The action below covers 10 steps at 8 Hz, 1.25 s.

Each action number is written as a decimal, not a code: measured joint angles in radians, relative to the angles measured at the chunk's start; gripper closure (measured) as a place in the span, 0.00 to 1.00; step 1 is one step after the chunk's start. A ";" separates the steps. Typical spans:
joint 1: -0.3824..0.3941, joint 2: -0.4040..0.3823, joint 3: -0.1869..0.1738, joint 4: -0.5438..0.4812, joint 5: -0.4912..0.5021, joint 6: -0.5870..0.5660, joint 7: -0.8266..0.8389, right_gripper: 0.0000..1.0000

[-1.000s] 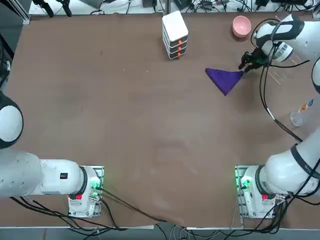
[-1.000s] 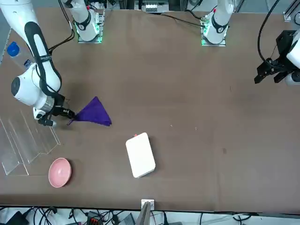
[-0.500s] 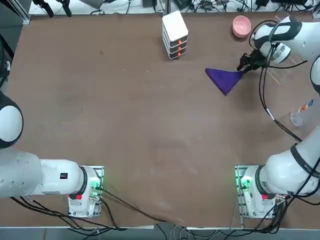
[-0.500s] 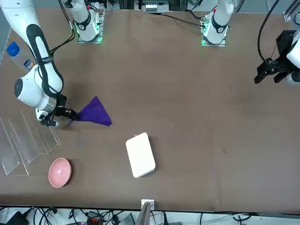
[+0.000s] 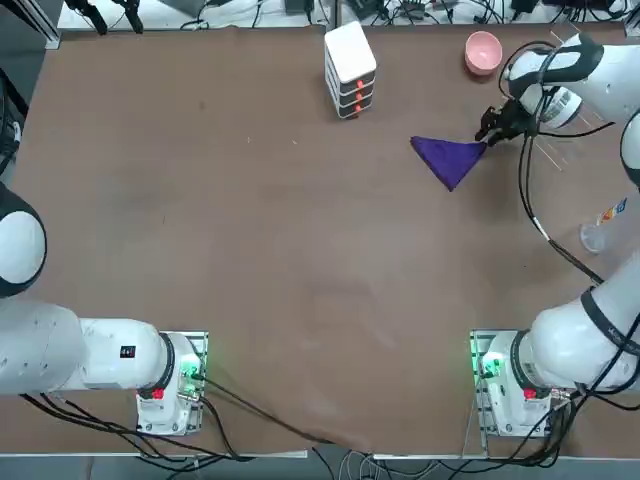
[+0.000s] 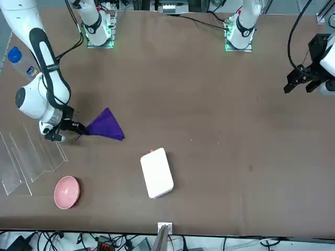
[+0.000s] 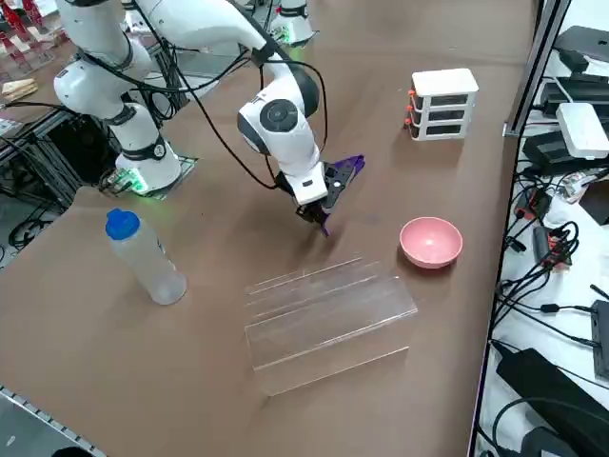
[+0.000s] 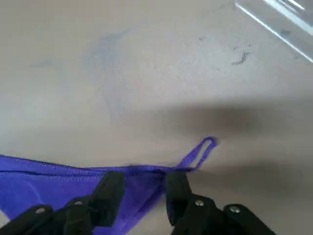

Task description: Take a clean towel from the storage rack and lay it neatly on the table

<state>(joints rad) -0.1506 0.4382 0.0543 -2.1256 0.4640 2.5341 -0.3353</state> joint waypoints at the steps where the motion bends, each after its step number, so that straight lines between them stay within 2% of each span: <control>1: 0.000 0.004 0.000 0.000 0.000 0.002 -0.001 0.45; 10: 0.033 0.015 0.005 0.000 0.000 0.034 -0.020 0.46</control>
<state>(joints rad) -0.1178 0.4534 0.0594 -2.1256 0.4639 2.5677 -0.3552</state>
